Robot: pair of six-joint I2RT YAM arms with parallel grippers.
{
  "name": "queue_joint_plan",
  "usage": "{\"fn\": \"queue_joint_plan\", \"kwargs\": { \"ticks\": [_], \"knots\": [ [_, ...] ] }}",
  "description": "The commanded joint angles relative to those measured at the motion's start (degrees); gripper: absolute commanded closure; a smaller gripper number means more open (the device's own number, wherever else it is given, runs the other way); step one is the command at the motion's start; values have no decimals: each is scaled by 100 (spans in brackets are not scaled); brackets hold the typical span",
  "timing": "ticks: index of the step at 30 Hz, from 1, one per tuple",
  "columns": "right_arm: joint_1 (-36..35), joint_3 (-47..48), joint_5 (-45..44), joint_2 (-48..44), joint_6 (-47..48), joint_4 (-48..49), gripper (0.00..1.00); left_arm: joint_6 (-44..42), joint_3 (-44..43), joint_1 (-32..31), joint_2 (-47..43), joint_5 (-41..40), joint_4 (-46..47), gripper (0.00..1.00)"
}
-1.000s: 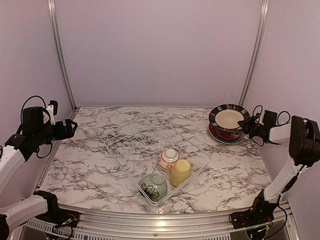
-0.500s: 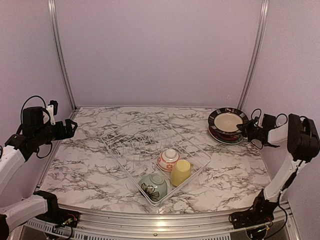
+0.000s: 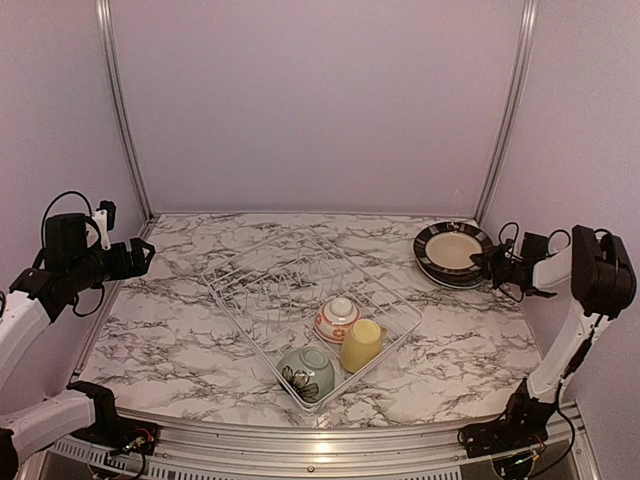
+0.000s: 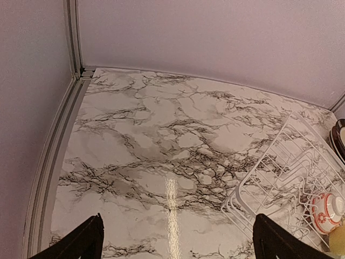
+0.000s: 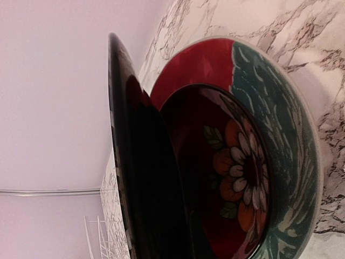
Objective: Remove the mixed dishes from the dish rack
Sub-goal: Place the plate with another plate.
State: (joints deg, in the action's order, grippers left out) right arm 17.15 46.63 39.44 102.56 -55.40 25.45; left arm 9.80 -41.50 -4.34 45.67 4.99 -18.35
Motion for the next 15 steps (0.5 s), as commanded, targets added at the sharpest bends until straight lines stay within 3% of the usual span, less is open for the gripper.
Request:
{"fn": "queue_joint_plan", "kwargs": {
  "ticks": [1,6,10,15],
  "knots": [
    [43,135,354,21,96,771,91,-73,-27,3,-27,-18,-70,1],
    [43,158,299,35,272,618,84,-71,-38,3,-14,-7,-70,1],
    [43,271,68,-93,682,36,72,-69,-40,3,-21,-7,-72,1],
    [43,412,-209,-246,1219,-761,67,-68,-34,3,-41,1,-67,1]
  ]
}}
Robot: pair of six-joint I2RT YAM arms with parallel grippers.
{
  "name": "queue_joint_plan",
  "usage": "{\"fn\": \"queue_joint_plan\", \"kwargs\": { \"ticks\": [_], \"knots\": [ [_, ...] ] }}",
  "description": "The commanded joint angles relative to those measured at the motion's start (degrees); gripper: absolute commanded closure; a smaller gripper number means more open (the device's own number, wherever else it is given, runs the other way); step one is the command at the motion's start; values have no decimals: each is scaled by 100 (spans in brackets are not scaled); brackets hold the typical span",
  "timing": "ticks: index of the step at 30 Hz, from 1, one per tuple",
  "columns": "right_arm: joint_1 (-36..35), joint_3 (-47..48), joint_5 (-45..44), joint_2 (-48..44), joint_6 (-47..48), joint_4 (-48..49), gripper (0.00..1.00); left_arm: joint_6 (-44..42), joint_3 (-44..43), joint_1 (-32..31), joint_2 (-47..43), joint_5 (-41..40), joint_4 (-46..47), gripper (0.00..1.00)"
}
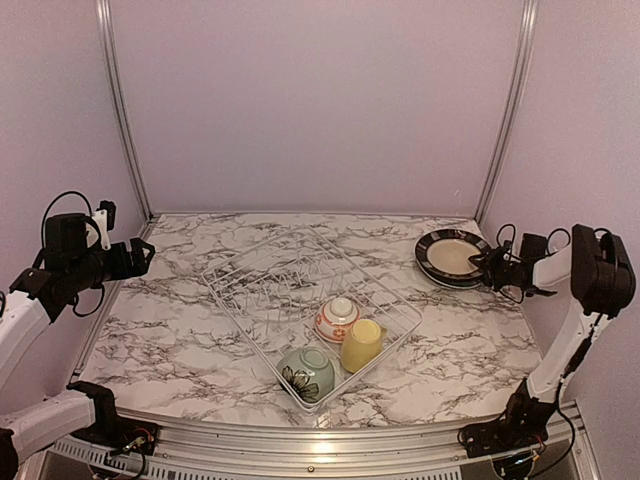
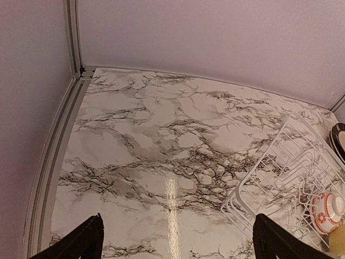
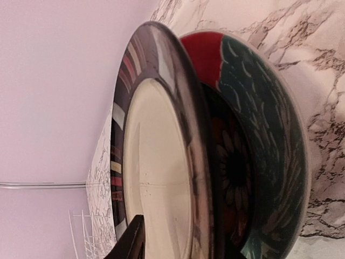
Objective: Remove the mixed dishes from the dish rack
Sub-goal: Place the plate with another plate, then grab the cup from the dish rack.
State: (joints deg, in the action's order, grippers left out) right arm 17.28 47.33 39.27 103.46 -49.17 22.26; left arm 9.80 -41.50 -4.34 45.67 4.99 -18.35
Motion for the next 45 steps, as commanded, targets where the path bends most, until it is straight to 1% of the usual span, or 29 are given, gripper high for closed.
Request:
{"fn": "queue_joint_plan", "kwargs": {
  "ticks": [1,4,13,18,21,24,28,34,37,40,45],
  "knots": [
    [30,350,-286,-399,715,-594,67,-68,-38,3,-48,2,-65,1],
    [30,339,-543,-625,1024,-972,61,-64,-41,3,-48,15,-72,1],
    [-68,506,-1242,-1003,1901,-2018,37,-63,-43,3,-99,45,-78,1],
    [-117,552,-1863,-1303,2334,-2609,24,-59,-22,3,-146,60,-64,1],
    [-127,674,-2035,-1283,2563,-2884,22,-52,-32,3,-153,80,-65,1],
    [-167,813,-2172,-1189,2776,-3080,16,-56,-33,3,-159,87,-67,1],
    [-358,1248,-2464,-847,3104,-3578,14,-57,-29,3,-172,81,-64,1],
    [-617,1380,-2584,-802,3115,-3603,13,-50,-24,3,-161,72,-64,1],
    [-652,1378,-3006,-1024,3080,-3678,13,-55,-23,3,-142,69,-72,1],
    [-656,1328,-3497,-1461,3120,-3767,12,-57,-28,3,-129,55,-72,1],
    [-835,1380,-3898,-1970,3350,-4057,10,-49,-36,2,-105,57,-71,1]
  ]
}}
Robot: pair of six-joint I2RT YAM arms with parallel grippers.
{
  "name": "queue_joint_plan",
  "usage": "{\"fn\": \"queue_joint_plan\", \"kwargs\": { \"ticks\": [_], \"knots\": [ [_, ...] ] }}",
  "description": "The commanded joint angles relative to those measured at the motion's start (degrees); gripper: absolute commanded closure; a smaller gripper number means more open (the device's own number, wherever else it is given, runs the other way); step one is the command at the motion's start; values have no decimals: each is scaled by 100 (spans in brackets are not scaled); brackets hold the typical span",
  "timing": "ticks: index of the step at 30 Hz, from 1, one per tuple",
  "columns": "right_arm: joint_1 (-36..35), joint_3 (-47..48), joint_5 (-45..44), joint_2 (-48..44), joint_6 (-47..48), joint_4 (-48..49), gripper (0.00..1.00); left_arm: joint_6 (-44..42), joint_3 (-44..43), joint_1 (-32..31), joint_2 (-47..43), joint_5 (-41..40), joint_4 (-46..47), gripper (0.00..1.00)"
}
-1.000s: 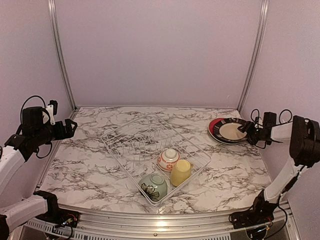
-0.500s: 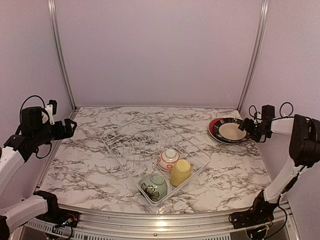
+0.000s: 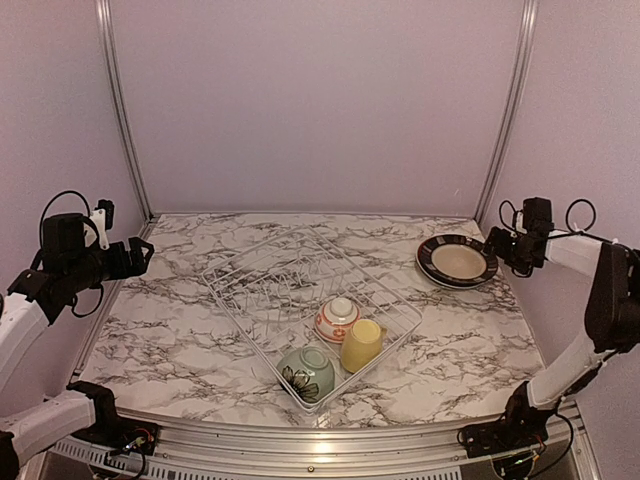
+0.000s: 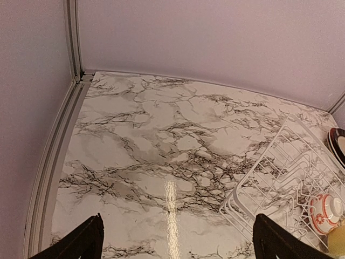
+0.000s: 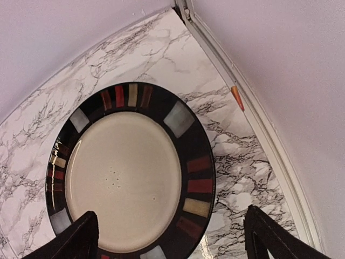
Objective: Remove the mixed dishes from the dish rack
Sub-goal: Grab the cup from the dish rack.
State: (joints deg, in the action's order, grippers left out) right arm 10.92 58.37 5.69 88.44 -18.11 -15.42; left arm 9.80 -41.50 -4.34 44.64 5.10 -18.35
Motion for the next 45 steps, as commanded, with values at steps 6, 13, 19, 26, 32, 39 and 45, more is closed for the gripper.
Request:
{"fn": "queue_joint_plan", "kwargs": {
  "ticks": [6,13,19,26,32,39,45],
  "knots": [
    [-1748,532,-828,-843,865,-526,8,-58,-40,2,40,49,-65,1],
    [-3700,1294,-774,-551,1284,-1243,6,-62,-42,3,106,33,-72,1],
    [-5215,2108,-336,-28,1731,-2420,5,-68,-55,3,144,20,-81,1],
    [-6487,2345,-875,412,1908,-3660,5,-66,-59,3,165,21,-81,1],
    [-6693,2261,-710,325,1633,-4026,5,-66,-55,3,214,12,-81,1],
    [-6823,2137,-773,535,1660,-4247,6,-66,-74,6,255,-24,-98,1],
    [-7021,2140,-1026,789,1734,-4314,7,-81,-76,10,288,-49,-110,1]
  ]
}}
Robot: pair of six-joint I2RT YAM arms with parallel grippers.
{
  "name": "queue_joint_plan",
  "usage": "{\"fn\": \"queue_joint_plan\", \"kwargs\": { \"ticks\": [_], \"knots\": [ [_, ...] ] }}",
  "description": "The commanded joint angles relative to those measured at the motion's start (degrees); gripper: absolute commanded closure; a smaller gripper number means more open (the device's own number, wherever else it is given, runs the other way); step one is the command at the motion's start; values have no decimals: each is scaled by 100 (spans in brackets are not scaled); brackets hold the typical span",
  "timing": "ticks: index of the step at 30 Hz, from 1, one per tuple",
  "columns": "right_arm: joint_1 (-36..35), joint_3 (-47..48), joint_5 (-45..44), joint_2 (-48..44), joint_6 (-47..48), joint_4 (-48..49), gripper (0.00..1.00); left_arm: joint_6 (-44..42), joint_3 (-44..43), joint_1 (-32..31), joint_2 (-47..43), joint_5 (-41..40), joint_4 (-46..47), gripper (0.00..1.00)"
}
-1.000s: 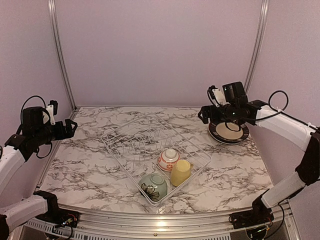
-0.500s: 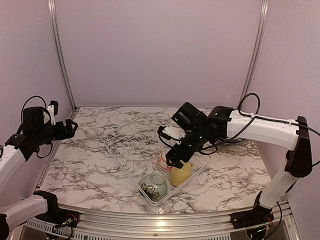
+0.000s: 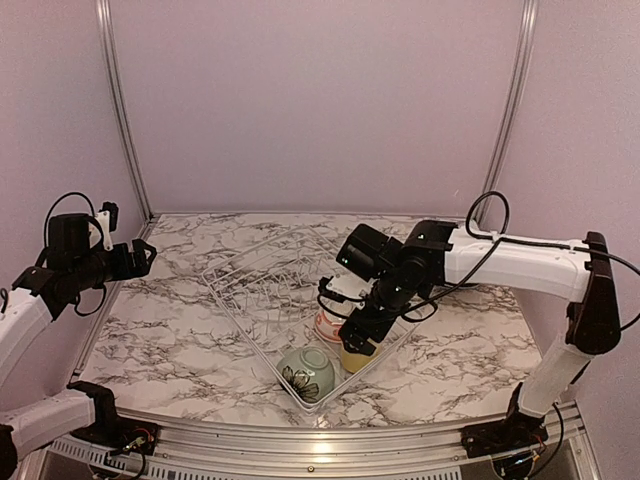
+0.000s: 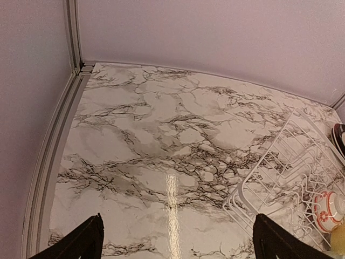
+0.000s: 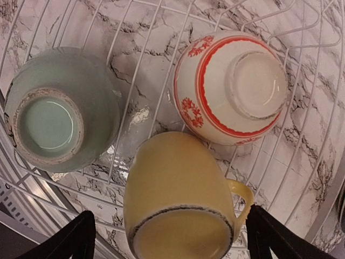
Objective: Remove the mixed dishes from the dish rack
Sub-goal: Grab the cup from the dish rack.
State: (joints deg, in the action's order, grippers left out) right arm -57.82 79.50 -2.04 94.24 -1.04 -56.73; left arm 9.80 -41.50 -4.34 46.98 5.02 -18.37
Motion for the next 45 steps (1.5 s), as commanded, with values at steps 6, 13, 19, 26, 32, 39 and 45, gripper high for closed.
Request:
{"fn": "queue_joint_plan", "kwargs": {
  "ticks": [6,13,19,26,32,39,45],
  "knots": [
    [-194,-27,-436,416,63,-109,15,-79,-71,12,61,-29,-97,1],
    [-194,-224,-490,428,95,162,20,-75,-72,11,68,-20,-103,1],
    [-194,-270,-597,523,95,195,19,-78,-73,12,49,-27,-104,1],
    [-188,-282,-819,639,18,194,32,-68,-69,12,27,-27,-106,1],
    [-70,-381,-945,690,-177,350,48,-68,-53,12,30,-27,-110,1],
    [450,-382,-552,287,-660,815,62,-71,-67,10,39,-53,-119,1],
    [484,11,-474,713,-1343,676,60,-69,-64,11,58,-68,-119,1]
  ]
}}
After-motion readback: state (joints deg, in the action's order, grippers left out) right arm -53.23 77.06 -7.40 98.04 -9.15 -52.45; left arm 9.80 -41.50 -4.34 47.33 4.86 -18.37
